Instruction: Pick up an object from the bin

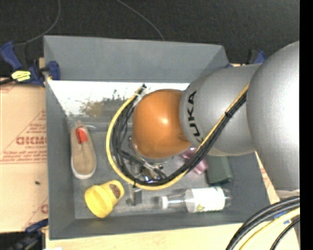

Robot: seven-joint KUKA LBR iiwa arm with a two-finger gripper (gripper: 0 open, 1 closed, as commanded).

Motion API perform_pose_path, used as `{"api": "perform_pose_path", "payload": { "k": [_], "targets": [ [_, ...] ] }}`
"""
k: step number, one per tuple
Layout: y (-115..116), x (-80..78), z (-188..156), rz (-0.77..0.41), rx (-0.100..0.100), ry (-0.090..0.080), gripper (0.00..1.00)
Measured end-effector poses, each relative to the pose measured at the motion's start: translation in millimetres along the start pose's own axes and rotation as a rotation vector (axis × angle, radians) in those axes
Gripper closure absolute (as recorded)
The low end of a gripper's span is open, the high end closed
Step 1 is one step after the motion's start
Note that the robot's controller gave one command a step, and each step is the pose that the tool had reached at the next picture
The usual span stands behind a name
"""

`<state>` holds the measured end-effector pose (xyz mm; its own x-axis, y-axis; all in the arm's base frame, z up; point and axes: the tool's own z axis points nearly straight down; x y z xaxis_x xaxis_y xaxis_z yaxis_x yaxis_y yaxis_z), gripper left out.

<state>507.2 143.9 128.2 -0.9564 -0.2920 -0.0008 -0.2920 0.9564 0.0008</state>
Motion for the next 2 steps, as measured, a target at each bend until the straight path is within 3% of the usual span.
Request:
{"api": "perform_pose_path", "payload": {
  "k": [1, 2],
  "targets": [
    [11, 5.1, -7, -0.115, 0.000, -0.004, 0.00],
    [35, 0.4, 27, -0.470, -0.002, 0.002, 0.00]
  ]
}}
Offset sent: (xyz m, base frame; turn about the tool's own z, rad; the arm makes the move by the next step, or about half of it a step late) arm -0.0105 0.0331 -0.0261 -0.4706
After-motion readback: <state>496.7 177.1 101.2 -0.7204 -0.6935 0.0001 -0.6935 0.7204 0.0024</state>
